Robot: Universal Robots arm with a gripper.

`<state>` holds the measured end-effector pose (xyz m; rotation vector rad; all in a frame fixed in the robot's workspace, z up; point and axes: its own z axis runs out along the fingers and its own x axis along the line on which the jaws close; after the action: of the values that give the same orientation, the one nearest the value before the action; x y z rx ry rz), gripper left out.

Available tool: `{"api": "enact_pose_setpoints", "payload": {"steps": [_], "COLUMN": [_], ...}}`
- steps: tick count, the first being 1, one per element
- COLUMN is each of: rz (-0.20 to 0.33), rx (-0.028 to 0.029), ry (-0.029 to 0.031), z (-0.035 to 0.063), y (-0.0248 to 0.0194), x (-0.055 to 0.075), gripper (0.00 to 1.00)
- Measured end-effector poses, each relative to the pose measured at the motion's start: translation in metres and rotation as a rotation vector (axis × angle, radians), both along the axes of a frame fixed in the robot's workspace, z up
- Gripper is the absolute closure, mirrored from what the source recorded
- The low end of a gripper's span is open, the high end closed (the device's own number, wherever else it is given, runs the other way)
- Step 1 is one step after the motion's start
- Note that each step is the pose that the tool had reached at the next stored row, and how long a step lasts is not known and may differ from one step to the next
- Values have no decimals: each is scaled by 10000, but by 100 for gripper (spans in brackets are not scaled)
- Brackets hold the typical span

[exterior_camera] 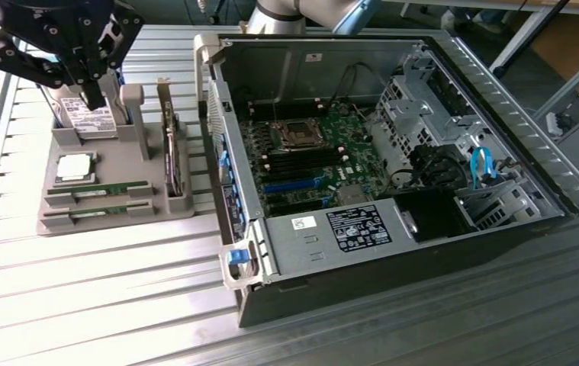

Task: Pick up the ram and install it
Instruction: 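Pick up the ram and move it above insertion slot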

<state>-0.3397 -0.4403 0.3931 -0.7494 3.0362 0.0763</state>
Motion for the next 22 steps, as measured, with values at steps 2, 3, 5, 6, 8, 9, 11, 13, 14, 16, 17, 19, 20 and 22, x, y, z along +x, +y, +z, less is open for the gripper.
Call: {"api": "enact_pose_setpoints", "payload": {"steps": [2, 3, 5, 6, 8, 9, 11, 13, 14, 16, 17, 19, 20, 22], "rz": [295, 501, 739, 932, 1210, 1368, 1757, 2012, 2174, 2526, 2588, 2817, 2978, 3117], "rx": [0, 0, 0, 0, 0, 0, 0, -1, 0, 0, 0, 0, 0, 0], "ry": [0, 0, 0, 0, 0, 0, 0, 0, 0, 0, 0, 0, 0, 0], "z": [0, 0, 0, 0, 0, 0, 0, 0, 0, 0, 0, 0, 0, 0], "y": [0, 0, 0, 0, 0, 0, 0, 0, 0, 0, 0, 0, 0, 0], "x": [0, 0, 0, 0, 0, 0, 0, 0, 0, 0, 0, 0, 1, 0], "gripper": [91, 91, 91, 91, 91, 91, 91, 91, 91, 91, 91, 91, 91, 91]}}
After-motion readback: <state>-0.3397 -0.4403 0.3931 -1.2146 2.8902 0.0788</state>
